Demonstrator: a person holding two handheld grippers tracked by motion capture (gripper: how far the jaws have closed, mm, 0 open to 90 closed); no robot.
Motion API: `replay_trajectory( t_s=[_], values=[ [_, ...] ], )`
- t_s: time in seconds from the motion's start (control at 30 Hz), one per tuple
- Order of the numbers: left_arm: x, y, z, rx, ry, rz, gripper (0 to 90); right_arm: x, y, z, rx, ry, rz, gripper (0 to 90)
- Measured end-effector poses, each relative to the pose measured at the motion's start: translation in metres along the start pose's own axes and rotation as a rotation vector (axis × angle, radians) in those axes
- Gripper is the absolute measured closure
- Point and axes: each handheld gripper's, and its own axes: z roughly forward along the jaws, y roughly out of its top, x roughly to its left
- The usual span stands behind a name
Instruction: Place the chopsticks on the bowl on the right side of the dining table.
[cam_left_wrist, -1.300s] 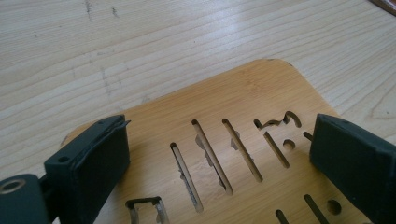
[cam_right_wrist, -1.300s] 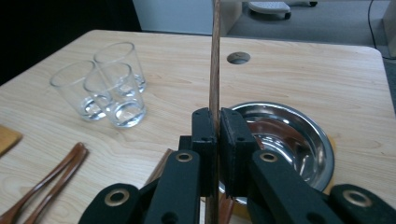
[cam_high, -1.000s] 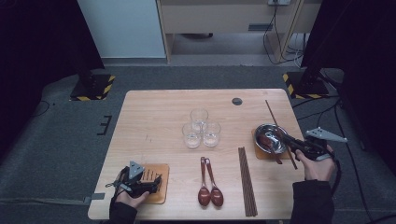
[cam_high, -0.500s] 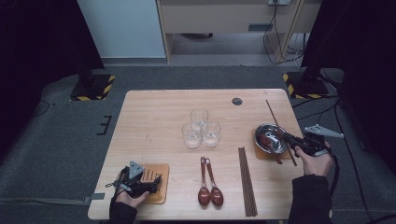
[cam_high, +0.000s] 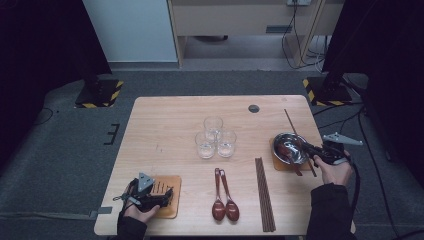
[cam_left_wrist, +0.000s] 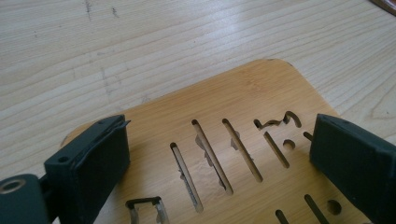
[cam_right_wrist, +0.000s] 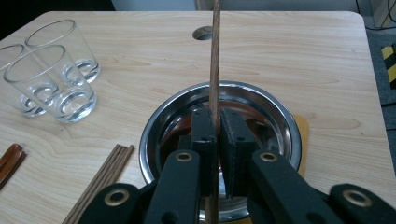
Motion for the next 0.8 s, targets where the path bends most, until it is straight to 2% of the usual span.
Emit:
replay_trajectory(
  t_s=[0.8],
  values=[
    [0.0,0.0,0.0,0.0,0.0,0.0,3.9,-0.006,-0.004,0.024,0.065,-0.02,-0.004,85.1]
  ],
)
